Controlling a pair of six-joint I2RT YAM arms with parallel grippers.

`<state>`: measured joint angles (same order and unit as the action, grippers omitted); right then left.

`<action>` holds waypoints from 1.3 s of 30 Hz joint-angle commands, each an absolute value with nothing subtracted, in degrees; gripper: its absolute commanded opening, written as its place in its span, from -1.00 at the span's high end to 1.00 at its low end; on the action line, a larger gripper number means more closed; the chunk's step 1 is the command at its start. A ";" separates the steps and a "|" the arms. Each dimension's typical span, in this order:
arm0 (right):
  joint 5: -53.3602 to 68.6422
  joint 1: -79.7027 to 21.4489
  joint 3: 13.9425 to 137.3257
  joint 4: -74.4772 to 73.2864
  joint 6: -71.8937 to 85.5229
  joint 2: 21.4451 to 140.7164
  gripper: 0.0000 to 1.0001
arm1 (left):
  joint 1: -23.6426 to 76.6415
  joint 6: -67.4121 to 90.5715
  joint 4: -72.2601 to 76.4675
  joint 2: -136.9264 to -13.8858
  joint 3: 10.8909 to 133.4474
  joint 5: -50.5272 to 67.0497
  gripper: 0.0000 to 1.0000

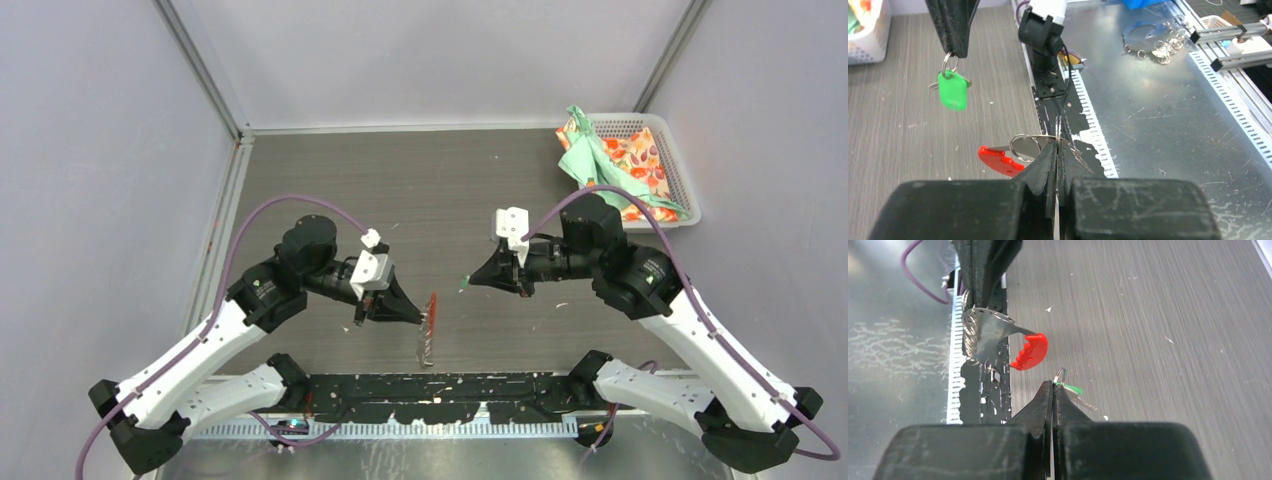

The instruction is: Put the keys on the keyring

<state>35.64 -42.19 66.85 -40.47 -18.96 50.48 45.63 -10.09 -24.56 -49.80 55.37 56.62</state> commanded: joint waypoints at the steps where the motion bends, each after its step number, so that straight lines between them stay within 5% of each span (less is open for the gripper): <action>1: 43.22 -43.66 72.31 -44.30 -27.60 52.47 0.98 | 45.44 -13.68 -20.21 -49.38 58.39 64.06 0.99; 11: 41.54 -52.36 76.31 -45.32 -33.41 56.12 0.99 | 46.76 -33.17 -29.61 -49.90 61.63 68.08 0.99; 39: 29.23 -68.42 84.36 -51.99 -43.31 62.71 0.98 | 46.84 -26.02 -28.32 -51.64 62.15 67.58 0.99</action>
